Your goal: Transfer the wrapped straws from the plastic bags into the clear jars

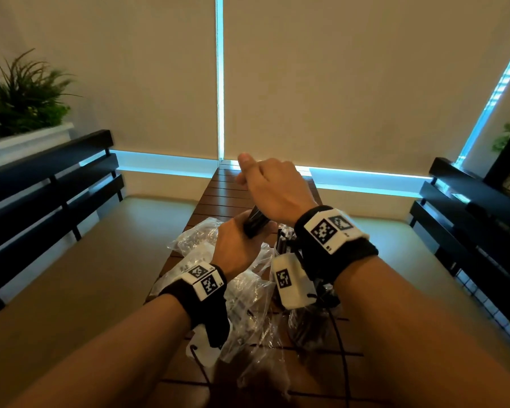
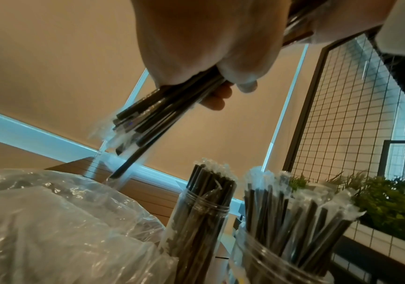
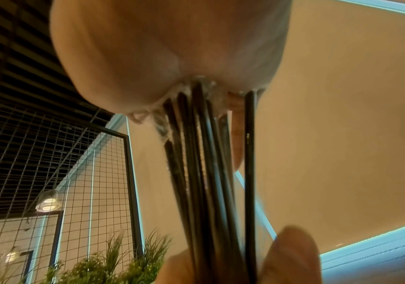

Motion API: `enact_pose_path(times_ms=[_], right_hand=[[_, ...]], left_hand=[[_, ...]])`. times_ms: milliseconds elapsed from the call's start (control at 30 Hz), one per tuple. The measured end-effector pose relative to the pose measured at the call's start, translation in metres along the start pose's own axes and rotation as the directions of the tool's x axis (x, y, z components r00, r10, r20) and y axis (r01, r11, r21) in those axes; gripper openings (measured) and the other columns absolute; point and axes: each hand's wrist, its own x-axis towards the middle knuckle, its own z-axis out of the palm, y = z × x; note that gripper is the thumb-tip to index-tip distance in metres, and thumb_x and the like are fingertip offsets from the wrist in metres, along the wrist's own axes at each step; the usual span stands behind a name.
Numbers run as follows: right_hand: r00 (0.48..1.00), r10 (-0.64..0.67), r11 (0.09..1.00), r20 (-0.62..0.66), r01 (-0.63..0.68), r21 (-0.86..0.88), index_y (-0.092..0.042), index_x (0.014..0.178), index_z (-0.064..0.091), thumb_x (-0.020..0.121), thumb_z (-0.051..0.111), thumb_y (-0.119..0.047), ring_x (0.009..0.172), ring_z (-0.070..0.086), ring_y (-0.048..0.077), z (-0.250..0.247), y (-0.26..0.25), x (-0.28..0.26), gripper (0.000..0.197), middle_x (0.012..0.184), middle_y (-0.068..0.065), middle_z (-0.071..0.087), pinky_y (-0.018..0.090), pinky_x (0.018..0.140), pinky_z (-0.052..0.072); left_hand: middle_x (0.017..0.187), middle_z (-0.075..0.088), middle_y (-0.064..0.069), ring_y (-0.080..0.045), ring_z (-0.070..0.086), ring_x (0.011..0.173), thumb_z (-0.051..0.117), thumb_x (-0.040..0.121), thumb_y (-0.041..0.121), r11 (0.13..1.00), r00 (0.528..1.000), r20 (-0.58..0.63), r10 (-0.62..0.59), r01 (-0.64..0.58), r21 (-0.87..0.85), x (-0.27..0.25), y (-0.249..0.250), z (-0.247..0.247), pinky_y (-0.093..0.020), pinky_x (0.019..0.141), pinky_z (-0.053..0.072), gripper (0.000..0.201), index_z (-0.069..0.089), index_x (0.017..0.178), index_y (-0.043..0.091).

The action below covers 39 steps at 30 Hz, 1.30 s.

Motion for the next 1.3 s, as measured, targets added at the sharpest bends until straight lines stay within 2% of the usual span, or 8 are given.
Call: enact_pose_path(times_ms=[200, 333, 467, 633, 767, 933, 1100, 1300], right_hand=[[0.952, 0.063, 0.979, -0.301, -0.001, 0.202, -0.01, 0.104, 0.07, 0.094, 0.022, -0.069, 0.095, 0.064, 0.021, -0.02, 0.008, 0.0, 0.076, 0.104, 0.001, 0.072, 0.035, 0.087, 0.049], [0.978, 0.196, 0.908, -0.069, -0.155, 0.39, -0.014, 0.1, 0.074, 0.096, 0.034, -0.064, 0.089, 0.067, 0.017, 0.0, 0.008, -0.005, 0.065, 0.094, 0.001, 0.073, 0.03, 0.081, 0.049], [0.995, 0.082, 0.88, -0.057, -0.046, 0.472, -0.026, 0.126, 0.058, 0.086, 0.022, -0.075, 0.108, 0.059, 0.013, -0.01, 0.018, -0.017, 0.073, 0.117, -0.004, 0.064, 0.033, 0.094, 0.043], [0.825, 0.358, 0.92, -0.437, -0.23, 0.318, -0.023, 0.111, 0.055, 0.087, 0.052, -0.019, 0.1, 0.058, 0.017, -0.013, 0.094, -0.052, 0.024, 0.103, -0.006, 0.06, 0.033, 0.088, 0.048], [0.753, 0.599, 0.789, -0.273, -0.499, 0.358, -0.022, 0.132, 0.04, 0.081, 0.066, -0.023, 0.119, 0.048, 0.023, 0.007, 0.159, -0.102, 0.057, 0.128, 0.005, 0.048, 0.047, 0.102, 0.043], [0.779, 0.616, 0.623, 0.117, -0.572, 0.533, -0.027, 0.154, 0.012, 0.054, 0.081, -0.057, 0.138, 0.038, 0.023, 0.036, 0.192, -0.153, 0.125, 0.153, 0.003, 0.035, 0.046, 0.113, 0.034], [0.844, 0.524, 0.793, 0.113, -0.532, 0.297, -0.042, 0.137, 0.043, 0.049, 0.076, -0.082, 0.124, 0.052, 0.005, 0.08, 0.206, -0.158, 0.102, 0.135, -0.016, 0.054, 0.035, 0.104, 0.044], [0.845, 0.534, 0.833, 0.025, -0.531, 0.157, -0.042, 0.131, 0.046, 0.045, 0.076, -0.081, 0.107, 0.06, 0.002, 0.098, 0.223, -0.15, 0.099, 0.121, -0.021, 0.059, 0.034, 0.089, 0.054]], left_hand=[[0.055, 0.048, 0.01, -0.004, 0.039, 0.047, 0.071, 0.085, 0.045, 0.999, 0.999, 0.0, -0.033, 0.033, 0.016, 0.004, 0.006, -0.008, -0.016, 0.047, 0.032, 0.038, 0.049, 0.061, 0.026], [0.054, 0.051, 0.006, -0.009, 0.043, 0.051, 0.07, 0.088, 0.021, 0.995, 0.995, 0.021, -0.093, 0.094, -0.044, 0.012, 0.02, 0.004, -0.024, 0.053, 0.036, 0.038, 0.049, 0.057, 0.022], [0.058, 0.056, 0.004, -0.008, 0.048, 0.051, 0.068, 0.091, 0.028, 0.987, 0.992, 0.039, -0.119, 0.123, -0.103, 0.011, 0.018, 0.007, -0.02, 0.053, 0.039, 0.036, 0.053, 0.06, 0.018], [0.068, 0.058, -0.007, -0.021, 0.057, 0.066, 0.064, 0.093, 0.036, 0.949, 0.984, 0.009, -0.177, 0.173, -0.263, 0.015, 0.02, 0.025, -0.036, 0.068, 0.049, 0.035, 0.055, 0.07, 0.011], [0.062, 0.052, -0.001, -0.022, 0.053, 0.064, 0.064, 0.087, 0.046, 0.929, 0.983, 0.03, -0.182, 0.182, -0.322, 0.012, 0.026, 0.055, -0.041, 0.066, 0.048, 0.04, 0.048, 0.063, 0.019], [0.062, 0.056, 0.001, -0.018, 0.057, 0.065, 0.064, 0.086, 0.049, 0.901, 0.982, 0.062, -0.181, 0.191, -0.389, 0.003, 0.031, 0.088, -0.043, 0.068, 0.053, 0.039, 0.052, 0.068, 0.017], [0.065, 0.062, 0.005, -0.003, 0.061, 0.055, 0.068, 0.09, 0.04, 0.86, 0.972, 0.036, -0.232, 0.222, -0.459, 0.005, 0.043, 0.101, -0.028, 0.061, 0.051, 0.03, 0.056, 0.075, 0.017], [0.059, 0.065, 0.008, -0.011, 0.064, 0.063, 0.069, 0.089, 0.043, 0.863, 0.975, 0.098, -0.197, 0.22, -0.455, -0.002, 0.033, 0.109, -0.044, 0.078, 0.057, 0.03, 0.06, 0.069, 0.023]])
